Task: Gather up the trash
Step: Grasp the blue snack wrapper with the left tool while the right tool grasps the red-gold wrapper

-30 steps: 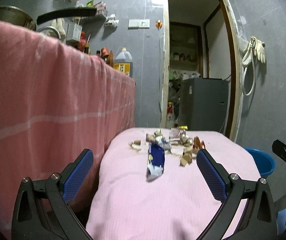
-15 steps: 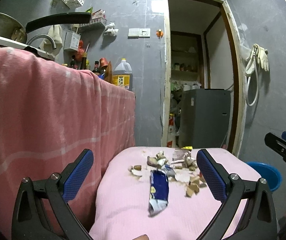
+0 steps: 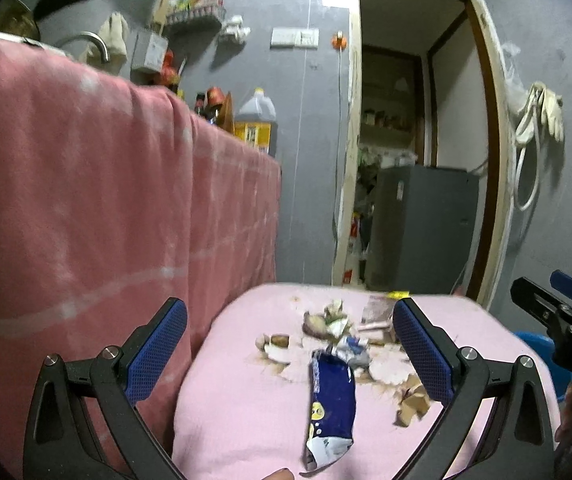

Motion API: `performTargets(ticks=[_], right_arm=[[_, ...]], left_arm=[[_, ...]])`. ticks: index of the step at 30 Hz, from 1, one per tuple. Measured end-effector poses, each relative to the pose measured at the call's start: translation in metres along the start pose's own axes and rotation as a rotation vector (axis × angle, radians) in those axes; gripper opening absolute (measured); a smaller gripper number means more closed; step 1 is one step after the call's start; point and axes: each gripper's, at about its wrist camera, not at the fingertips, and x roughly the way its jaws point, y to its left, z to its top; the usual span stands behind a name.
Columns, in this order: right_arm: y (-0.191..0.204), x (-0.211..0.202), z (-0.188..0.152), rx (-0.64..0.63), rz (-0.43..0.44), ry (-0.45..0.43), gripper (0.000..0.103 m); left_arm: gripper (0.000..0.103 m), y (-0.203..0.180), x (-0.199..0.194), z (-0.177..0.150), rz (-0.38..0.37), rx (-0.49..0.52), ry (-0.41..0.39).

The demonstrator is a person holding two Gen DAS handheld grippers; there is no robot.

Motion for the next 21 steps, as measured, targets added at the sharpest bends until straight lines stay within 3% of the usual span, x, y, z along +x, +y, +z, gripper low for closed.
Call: performTargets(ticks=[8, 15, 18, 21], right_arm=[[-0.015, 0.041, -0.012, 0.055, 0.044, 0.208, 0.103], [-0.029, 0.070, -0.023, 0.130, 0.060, 0.358, 0.102], [-0.029, 0.080, -0.028, 0.137, 0.099, 0.410, 0.092], [-0.025, 0.088, -0.032, 0.124, 0.128, 0.453, 0.078]], left_arm=[[0.101, 0.007, 0.040, -0.007, -0.012, -0.037, 0.232], [0.100, 0.002, 0.058, -0.017, -0.068, -0.028, 0.372], [0.094, 0.002, 0.062, -0.019, -0.090, -0.030, 0.401], [0.080, 0.002, 0.068, -0.022, -0.123, -0.040, 0.437]])
